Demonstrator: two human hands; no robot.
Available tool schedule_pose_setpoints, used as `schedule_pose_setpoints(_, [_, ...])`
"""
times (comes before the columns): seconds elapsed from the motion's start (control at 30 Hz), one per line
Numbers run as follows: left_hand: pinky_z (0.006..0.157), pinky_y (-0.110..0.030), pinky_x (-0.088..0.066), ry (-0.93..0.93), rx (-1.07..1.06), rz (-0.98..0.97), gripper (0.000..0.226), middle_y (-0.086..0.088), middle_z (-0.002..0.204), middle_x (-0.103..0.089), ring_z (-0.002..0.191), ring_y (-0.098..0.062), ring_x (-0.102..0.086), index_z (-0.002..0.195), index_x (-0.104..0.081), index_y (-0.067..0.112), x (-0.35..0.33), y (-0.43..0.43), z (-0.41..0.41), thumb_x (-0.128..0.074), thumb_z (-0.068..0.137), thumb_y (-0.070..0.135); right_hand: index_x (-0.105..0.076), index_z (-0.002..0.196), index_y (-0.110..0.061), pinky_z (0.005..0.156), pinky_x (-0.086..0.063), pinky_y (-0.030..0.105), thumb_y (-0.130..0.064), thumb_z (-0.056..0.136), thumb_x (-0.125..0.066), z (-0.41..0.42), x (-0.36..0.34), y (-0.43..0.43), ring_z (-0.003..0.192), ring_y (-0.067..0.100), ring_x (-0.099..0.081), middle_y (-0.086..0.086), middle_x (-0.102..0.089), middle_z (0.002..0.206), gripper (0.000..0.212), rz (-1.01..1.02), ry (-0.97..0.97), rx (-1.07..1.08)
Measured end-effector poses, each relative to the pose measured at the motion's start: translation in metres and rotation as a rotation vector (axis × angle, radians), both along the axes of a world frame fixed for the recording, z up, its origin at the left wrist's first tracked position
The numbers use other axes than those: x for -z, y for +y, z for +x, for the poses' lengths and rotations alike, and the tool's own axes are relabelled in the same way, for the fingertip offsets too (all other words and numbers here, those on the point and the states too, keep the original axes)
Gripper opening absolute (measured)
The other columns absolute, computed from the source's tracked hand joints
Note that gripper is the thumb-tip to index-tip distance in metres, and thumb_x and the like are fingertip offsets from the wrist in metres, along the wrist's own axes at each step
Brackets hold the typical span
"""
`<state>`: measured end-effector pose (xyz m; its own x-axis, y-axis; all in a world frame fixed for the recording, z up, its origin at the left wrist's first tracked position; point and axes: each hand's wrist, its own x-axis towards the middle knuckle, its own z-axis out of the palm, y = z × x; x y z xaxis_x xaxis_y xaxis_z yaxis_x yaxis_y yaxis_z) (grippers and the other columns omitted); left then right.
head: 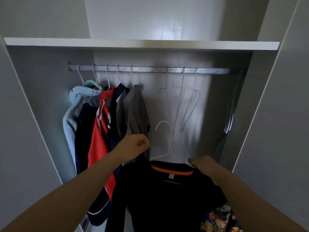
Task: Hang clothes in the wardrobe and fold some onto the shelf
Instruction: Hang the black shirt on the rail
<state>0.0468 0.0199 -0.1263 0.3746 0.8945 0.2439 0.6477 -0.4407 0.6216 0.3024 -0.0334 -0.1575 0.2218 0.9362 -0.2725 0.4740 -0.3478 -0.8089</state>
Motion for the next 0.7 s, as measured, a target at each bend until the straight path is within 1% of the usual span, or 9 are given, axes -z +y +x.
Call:
schedule_pose_setpoints(0.07, [0.071,-0.002,-0.038,-0.02,-0.05,-0.015,0.012,0.006,0.088,-0.063,0.08,-0.003,-0.056,0.096,-0.068,0.01,0.003,0.0,0.006,-0.058,0.089,0.013,-0.064,0.093,0.007,0.057,-0.04,0.025,-0.022,0.089,-0.06,0.01,0.006,-0.005,0.072,0.025,-0.056,0.019,-0.063,0.093,0.029,0.006,0.03,0.059])
schedule_pose_setpoints(0.2, [0.085,-0.017,-0.043,-0.028,-0.104,-0.077,0.017,0.0,0.1,-0.066,0.093,-0.011,-0.058,0.102,-0.066,0.01,0.007,-0.005,0.023,-0.053,0.092,0.015,-0.058,0.108,0.009,0.081,-0.049,0.037,-0.019,0.09,-0.059,0.023,0.008,-0.012,0.093,0.033,-0.062,0.026,-0.062,0.109,0.033,-0.036,0.126,0.144])
schedule_pose_setpoints(0.3, [0.086,-0.023,-0.042,0.001,-0.135,-0.092,0.019,-0.004,0.108,-0.066,0.101,-0.017,-0.059,0.104,-0.065,0.01,0.011,-0.009,0.034,-0.05,0.093,0.015,-0.06,0.107,0.011,0.077,-0.048,0.038,-0.014,0.09,-0.057,0.028,0.01,-0.015,0.09,0.035,-0.061,0.028,-0.062,0.107,0.03,-0.06,0.193,0.179])
schedule_pose_setpoints(0.43, [0.085,-0.019,-0.039,0.055,-0.195,-0.093,0.025,-0.006,0.119,-0.061,0.109,-0.019,-0.055,0.115,-0.06,0.01,0.018,-0.007,0.04,-0.047,0.094,0.013,-0.056,0.071,0.002,0.047,-0.041,0.023,-0.007,0.093,-0.05,0.027,0.015,-0.016,0.048,0.02,-0.054,0.017,-0.052,0.069,0.025,-0.096,0.275,0.184])
schedule_pose_setpoints(0.53, [0.093,-0.026,-0.039,0.153,-0.172,-0.063,0.037,-0.014,0.13,-0.052,0.115,-0.027,-0.051,0.13,-0.05,0.007,0.018,0.001,0.042,-0.043,0.093,0.007,-0.05,0.062,-0.004,0.033,-0.033,0.014,-0.005,0.093,-0.049,0.021,0.018,-0.014,0.03,0.007,-0.046,0.01,-0.045,0.06,0.032,-0.111,0.306,0.156])
schedule_pose_setpoints(0.6, [0.095,-0.035,-0.042,0.269,-0.16,-0.018,0.044,-0.016,0.134,-0.043,0.116,-0.031,-0.047,0.135,-0.043,0.011,0.016,0.01,0.043,-0.042,0.092,0.005,-0.058,0.073,-0.004,0.042,-0.037,0.018,-0.009,0.094,-0.05,0.015,0.016,-0.014,0.046,0.013,-0.047,0.009,-0.044,0.063,0.022,-0.115,0.306,0.153])
schedule_pose_setpoints(0.63, [0.095,-0.038,-0.042,0.328,-0.161,0.011,0.046,-0.014,0.137,-0.038,0.118,-0.032,-0.044,0.137,-0.04,0.013,0.014,0.015,0.044,-0.042,0.092,0.006,-0.035,0.111,0.007,0.051,-0.038,0.023,-0.01,0.094,-0.051,0.012,0.013,-0.015,0.053,0.017,-0.044,0.01,-0.043,0.067,0.029,-0.12,0.319,0.14])
schedule_pose_setpoints(0.67, [0.096,-0.039,-0.041,0.381,-0.164,0.037,0.048,-0.013,0.14,-0.034,0.119,-0.032,-0.041,0.139,-0.038,0.015,0.013,0.02,0.045,-0.043,0.091,0.006,-0.039,0.076,-0.009,0.057,-0.035,0.027,-0.012,0.093,-0.051,0.011,0.014,-0.012,0.057,0.019,-0.042,0.012,-0.043,0.07,0.021,-0.138,0.319,0.148])
schedule_pose_setpoints(0.7, [0.097,-0.039,-0.04,0.43,-0.166,0.059,0.049,-0.011,0.143,-0.03,0.121,-0.032,-0.039,0.14,-0.036,0.016,0.011,0.026,0.047,-0.044,0.091,0.007,-0.054,0.088,-0.007,0.059,-0.034,0.029,-0.013,0.093,-0.052,0.009,0.01,-0.012,0.059,0.02,-0.042,0.013,-0.045,0.073,0.008,-0.129,0.319,0.154])
